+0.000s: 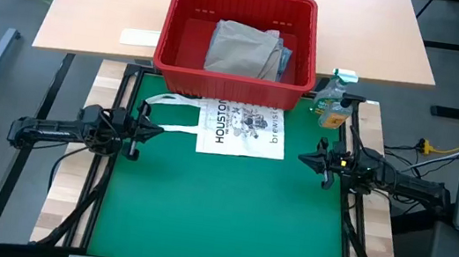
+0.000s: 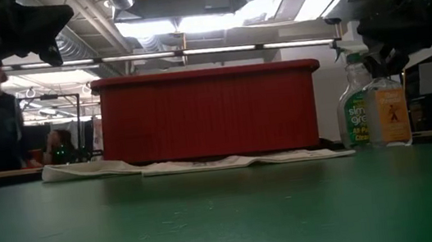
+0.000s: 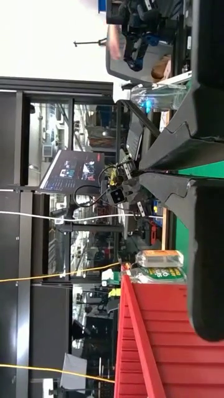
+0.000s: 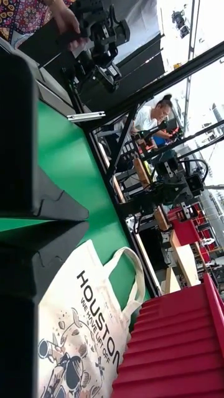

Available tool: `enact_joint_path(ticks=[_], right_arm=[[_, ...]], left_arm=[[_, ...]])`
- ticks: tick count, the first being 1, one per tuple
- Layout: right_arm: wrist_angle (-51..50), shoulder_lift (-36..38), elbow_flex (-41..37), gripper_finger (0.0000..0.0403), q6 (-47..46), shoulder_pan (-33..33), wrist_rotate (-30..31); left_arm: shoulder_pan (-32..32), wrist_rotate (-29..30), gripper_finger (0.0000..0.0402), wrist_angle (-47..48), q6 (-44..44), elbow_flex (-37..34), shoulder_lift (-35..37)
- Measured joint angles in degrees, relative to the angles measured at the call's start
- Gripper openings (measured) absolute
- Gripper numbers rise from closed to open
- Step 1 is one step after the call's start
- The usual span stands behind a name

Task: Fold Laundry from Bin
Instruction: Return to Home Position

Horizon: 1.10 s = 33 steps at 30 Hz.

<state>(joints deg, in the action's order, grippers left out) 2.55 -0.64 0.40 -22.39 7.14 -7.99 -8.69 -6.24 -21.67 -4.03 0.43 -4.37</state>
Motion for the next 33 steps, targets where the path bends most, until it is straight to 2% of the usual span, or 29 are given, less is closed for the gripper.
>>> enact_joint_path(ticks=[5,14,33], right_arm=[[0.0,0.1,0.0,0.0014,0.0,0.0,0.0],[0.0,0.5,0.0,0.0014,0.0,0.0,0.0],[0.0,0.5,0.0,0.0014,0.0,0.0,0.0]], left_arm=[[0.0,0.8,0.0015,0.9,2.2,0.0,0.0],[0.0,0.8,0.0015,13.8,2.8,0.0,0.0],[0.0,0.9,0.0015,14.1,2.7,0.0,0.0]])
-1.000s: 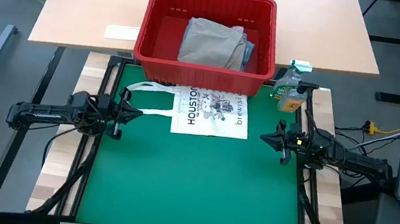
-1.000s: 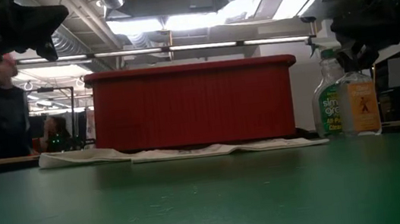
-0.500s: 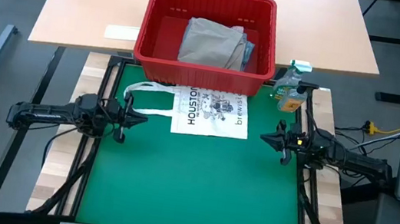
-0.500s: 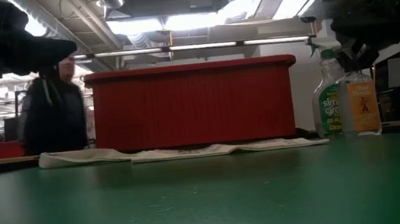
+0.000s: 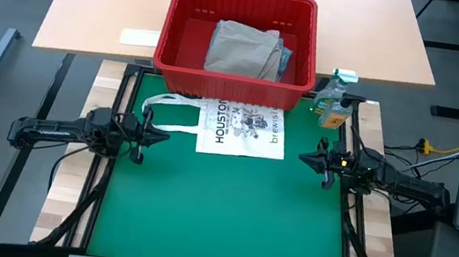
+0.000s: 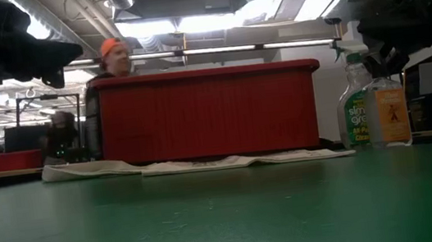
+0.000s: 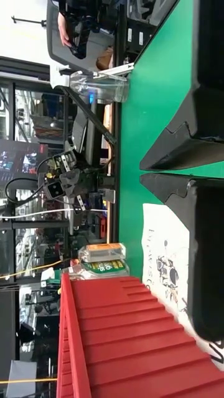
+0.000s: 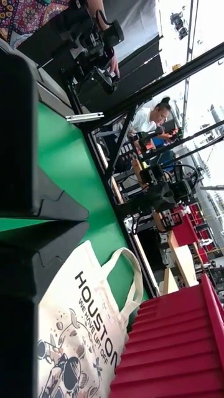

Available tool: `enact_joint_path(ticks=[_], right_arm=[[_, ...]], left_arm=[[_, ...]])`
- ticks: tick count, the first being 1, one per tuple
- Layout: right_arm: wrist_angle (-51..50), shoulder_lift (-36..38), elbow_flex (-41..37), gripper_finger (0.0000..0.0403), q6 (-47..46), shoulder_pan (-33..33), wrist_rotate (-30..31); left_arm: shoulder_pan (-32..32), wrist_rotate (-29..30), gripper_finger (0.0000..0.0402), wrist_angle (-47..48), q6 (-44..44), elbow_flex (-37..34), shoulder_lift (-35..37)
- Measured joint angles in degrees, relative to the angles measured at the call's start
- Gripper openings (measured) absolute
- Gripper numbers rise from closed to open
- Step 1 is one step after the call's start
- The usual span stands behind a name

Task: Fold Laundry from Bin
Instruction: Return to Home Position

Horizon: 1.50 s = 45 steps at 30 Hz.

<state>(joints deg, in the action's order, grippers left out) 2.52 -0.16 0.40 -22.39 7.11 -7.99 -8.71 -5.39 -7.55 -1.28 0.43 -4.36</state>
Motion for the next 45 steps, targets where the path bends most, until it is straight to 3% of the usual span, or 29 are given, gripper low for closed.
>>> enact_joint_path(ticks=[7,11,45], right_arm=[[0.0,0.0,0.0,0.0014,0.0,0.0,0.0],[0.0,0.0,0.0,0.0014,0.0,0.0,0.0],[0.2,0.0,0.0,0.0014,0.0,0.0,-0.1]], left_arm=[[0.0,0.0,0.0015,-0.1,0.0,0.0,4.3],[0.0,0.2,0.0015,-4.0,-0.1,0.0,4.2],[0.0,0.2,0.0015,-3.6,0.0,0.0,4.2]])
